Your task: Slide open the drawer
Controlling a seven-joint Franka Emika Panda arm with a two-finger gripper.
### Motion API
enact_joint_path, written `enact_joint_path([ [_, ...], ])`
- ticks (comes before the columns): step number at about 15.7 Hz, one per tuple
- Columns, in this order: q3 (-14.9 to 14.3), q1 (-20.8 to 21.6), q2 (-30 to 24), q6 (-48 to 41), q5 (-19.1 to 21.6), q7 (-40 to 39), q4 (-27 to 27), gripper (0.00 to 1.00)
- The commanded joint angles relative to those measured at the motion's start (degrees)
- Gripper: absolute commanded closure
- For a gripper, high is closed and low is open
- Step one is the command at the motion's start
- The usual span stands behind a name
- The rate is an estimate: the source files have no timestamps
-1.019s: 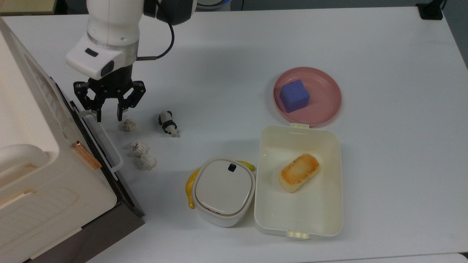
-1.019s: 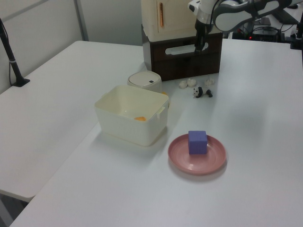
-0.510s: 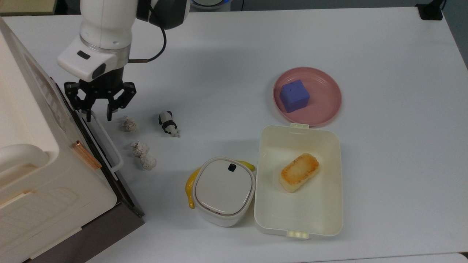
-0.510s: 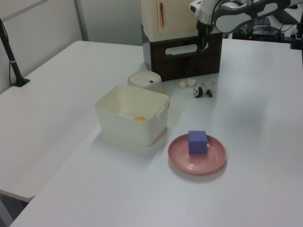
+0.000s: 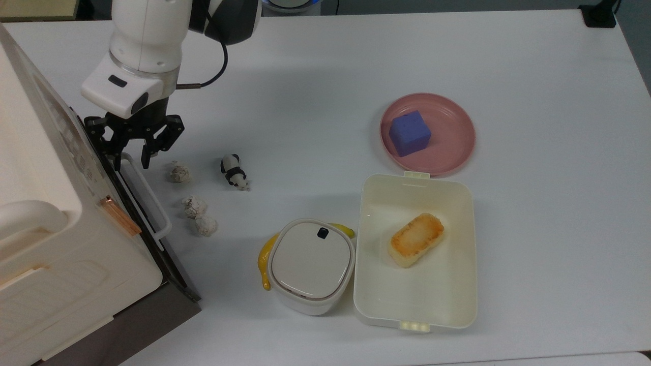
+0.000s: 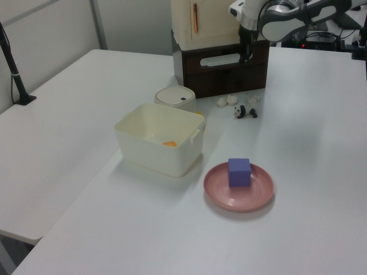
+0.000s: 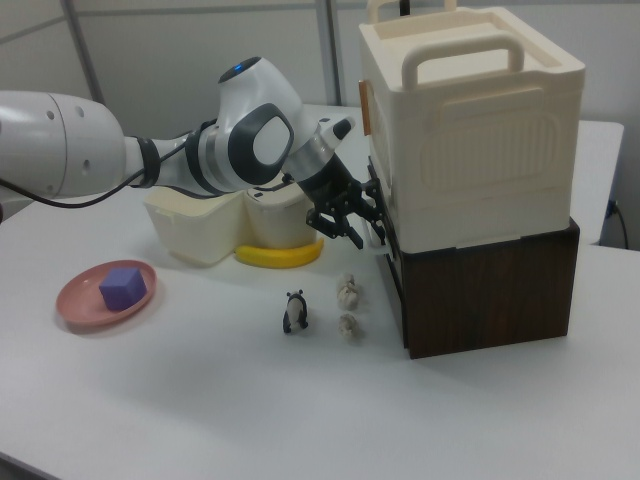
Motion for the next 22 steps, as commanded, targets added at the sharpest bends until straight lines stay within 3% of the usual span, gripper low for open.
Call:
enact_joint_path([
  [1,-0.96,1.29,0.45,1.89,-0.83,-1.26,-1.07,0.57],
  [4,-0.79,1.73,0.36,1.54,-0.83,-0.91,-2.04,0.61],
  [7,-0.35,2.08,0.28,1.18,-0.39,-0.12,-2.82,0.73],
  [11,-0.09,5.68,-1.04,-3.98,-0.12,3.05,-2.92,0.76],
  [20,7.91,6.39,-4.38,-18.84,0.84,3.23,-2.92,0.76],
  [22,9.23,6.39,-5.87,-21.92,2.76,3.23,-2.83,0.75],
])
